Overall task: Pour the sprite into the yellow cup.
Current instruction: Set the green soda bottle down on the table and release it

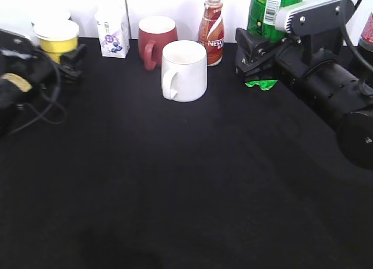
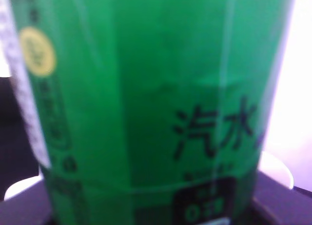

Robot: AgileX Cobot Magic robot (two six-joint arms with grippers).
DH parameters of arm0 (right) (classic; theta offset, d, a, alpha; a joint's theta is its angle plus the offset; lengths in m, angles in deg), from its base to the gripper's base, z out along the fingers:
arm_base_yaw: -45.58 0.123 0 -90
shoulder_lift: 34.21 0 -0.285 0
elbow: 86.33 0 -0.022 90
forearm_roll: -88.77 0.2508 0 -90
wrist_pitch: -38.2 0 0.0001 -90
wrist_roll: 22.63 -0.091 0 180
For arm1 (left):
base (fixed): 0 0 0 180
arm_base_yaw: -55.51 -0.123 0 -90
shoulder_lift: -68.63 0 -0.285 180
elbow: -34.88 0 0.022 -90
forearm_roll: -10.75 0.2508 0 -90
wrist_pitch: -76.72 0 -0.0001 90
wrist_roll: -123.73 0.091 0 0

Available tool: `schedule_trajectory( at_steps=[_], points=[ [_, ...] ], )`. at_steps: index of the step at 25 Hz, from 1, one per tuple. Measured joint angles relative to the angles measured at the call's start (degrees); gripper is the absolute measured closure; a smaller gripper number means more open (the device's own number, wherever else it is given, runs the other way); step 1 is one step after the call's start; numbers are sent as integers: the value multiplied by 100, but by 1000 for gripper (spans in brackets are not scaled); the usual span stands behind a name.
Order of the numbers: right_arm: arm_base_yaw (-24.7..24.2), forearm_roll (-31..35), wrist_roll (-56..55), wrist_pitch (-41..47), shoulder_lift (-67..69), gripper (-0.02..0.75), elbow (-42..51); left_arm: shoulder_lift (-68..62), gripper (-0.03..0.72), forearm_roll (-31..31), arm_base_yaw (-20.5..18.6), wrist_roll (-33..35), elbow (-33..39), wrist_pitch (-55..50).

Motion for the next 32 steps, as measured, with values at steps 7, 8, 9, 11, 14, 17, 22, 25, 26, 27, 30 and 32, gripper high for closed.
schedule_trajectory(
  at_steps=[7, 8, 9, 11, 14, 17, 22, 25, 26, 27, 30, 32],
  points=[
    [0, 0, -29, 0, 0, 301, 0, -848, 223, -76, 0, -27, -828, -3],
    [0, 5, -29, 0, 0, 301, 0, -884, 223, -64, 0, -41, -856, -3],
    [0, 0, -29, 6, 0, 301, 0, -883, 223, -36, 0, -53, -860, -3],
    [0, 0, -29, 12, 0, 301, 0, -883, 187, 18, 0, -116, -860, -3],
    [0, 0, -35, 12, 0, 301, 0, -883, 144, 45, 0, -318, -860, 2],
    [0, 0, -35, 18, 0, 302, 0, -778, 105, 121, 0, -350, -758, -352],
    [0, 5, -35, 18, 0, 303, 0, -237, 87, 70, 0, -389, -89, -910],
    [0, 153, -35, 20, 0, 302, 0, 337, 87, 64, 0, -389, 530, -1447],
    [0, 351, -35, 21, 0, 302, 0, 689, 87, 46, 0, -389, 836, -1628],
    [0, 675, -35, 25, 0, 304, 0, 1077, 88, 21, 0, -389, 1239, -1713],
    [-202, 1861, 174, 210, 0, 305, -67, 2638, 101, -56, 171, -461, 2161, -2383],
    [-655, 1912, 221, 431, 93, 306, -280, 3748, 103, -34, 542, -640, 2313, -3518]
  ],
)
